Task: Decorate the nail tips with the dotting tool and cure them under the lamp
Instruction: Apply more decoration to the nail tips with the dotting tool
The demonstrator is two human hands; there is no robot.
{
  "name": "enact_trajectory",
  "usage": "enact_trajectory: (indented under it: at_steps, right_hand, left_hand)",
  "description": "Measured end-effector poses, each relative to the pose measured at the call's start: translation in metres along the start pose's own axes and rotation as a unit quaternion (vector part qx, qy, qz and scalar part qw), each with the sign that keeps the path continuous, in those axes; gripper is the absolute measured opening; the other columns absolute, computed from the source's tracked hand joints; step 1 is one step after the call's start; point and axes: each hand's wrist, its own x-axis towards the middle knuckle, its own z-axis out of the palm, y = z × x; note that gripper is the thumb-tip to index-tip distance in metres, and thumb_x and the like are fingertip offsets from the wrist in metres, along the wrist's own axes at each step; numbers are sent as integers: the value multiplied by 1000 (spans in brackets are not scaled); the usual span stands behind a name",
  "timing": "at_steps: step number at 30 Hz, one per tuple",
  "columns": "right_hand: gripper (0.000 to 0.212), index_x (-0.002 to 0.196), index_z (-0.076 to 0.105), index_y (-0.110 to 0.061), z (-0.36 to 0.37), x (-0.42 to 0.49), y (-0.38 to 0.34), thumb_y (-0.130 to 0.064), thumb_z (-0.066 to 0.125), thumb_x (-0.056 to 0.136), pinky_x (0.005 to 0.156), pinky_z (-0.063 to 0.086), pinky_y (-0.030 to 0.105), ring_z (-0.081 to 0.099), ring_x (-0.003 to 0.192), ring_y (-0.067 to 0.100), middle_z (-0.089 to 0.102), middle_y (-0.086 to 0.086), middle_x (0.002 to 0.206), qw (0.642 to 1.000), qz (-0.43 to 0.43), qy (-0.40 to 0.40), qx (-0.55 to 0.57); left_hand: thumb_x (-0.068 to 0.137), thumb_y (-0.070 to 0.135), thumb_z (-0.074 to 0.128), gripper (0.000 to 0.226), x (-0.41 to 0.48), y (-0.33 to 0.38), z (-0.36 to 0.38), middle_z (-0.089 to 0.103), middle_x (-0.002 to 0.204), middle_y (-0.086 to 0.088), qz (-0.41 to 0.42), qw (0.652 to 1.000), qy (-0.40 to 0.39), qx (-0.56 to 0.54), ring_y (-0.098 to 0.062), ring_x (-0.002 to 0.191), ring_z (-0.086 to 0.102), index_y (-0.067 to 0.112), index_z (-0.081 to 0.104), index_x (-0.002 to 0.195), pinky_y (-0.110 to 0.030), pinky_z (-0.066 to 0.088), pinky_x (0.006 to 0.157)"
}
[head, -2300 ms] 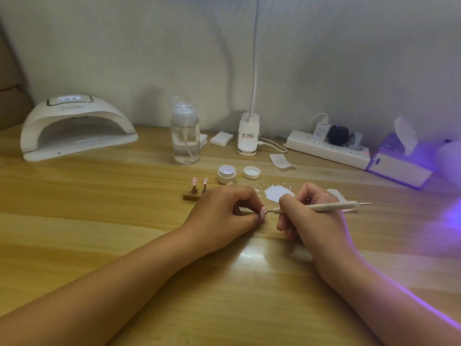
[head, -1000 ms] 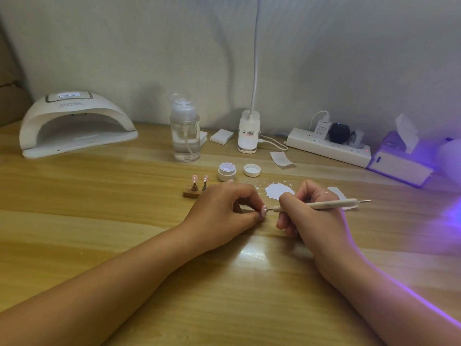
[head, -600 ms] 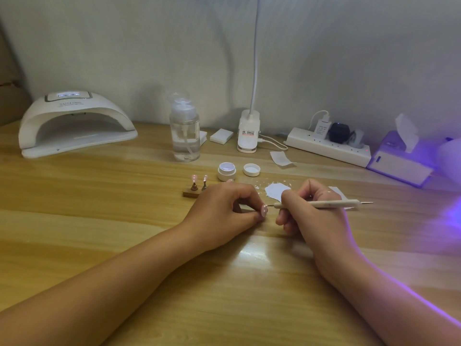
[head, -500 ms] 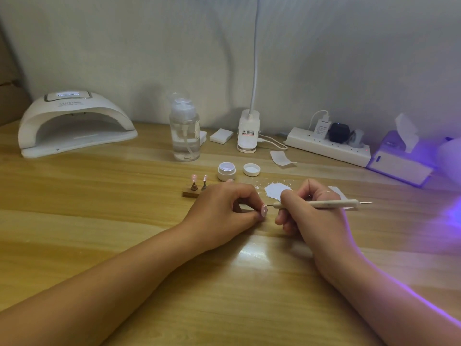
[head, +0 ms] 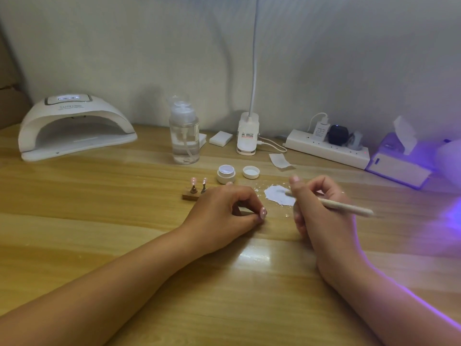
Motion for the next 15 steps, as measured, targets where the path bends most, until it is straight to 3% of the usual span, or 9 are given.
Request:
enact_trajectory:
  at_steps: [5,9,15]
  right_hand:
    - [22,79,61,-22,-14,17,-3,-37,66,93,41,38,17,51,44,8,64,2,58,995,-64,17,-79]
    - [15,84,51,-19,-25,26,10,-26,62,91,50,37,27,50,40,9,70,1,60,983,-23,14,-183]
    - [20,75,53,-17,-27,25,14,-29,67,81,61,44,31,57,48,3,73,-2,64,976,19,-6,-216]
  left_hand:
    - [84,19,75,8,-1,2,0,73,85,20,-4,1000,4,-14,5,53,53,25,72,80,-37,42,98]
    - [84,18,75,13,-1,5,0,73,85,23,-14,1000,4,-8,-1,51,52,28,71,78,-47,40,104]
    - [83,21,75,15,-1,7,0,72,87,25,-19,1000,4,5,-1,55,55,34,69,78,-44,43,102]
